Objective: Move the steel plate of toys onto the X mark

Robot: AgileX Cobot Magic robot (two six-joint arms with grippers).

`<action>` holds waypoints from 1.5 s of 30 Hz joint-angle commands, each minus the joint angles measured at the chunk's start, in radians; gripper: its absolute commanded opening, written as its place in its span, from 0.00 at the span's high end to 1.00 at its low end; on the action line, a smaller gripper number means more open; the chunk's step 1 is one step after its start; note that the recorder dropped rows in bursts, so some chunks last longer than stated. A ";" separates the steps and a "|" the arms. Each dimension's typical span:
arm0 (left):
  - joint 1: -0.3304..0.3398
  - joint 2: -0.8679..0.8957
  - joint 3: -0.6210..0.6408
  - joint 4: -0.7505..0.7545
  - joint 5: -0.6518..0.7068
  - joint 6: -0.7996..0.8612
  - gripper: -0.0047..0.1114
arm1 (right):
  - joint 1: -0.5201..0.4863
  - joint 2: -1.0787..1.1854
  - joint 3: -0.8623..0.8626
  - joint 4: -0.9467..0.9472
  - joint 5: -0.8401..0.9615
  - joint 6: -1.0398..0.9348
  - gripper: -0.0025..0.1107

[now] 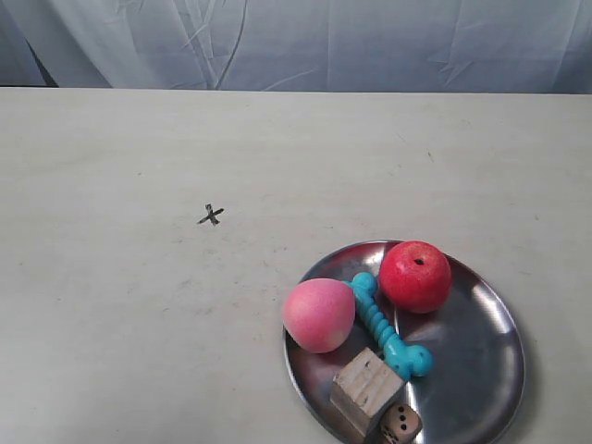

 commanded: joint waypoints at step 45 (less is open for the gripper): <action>-0.007 0.170 -0.160 0.274 -0.397 -0.622 0.96 | -0.004 1.109 -0.605 -0.650 0.912 -0.345 0.98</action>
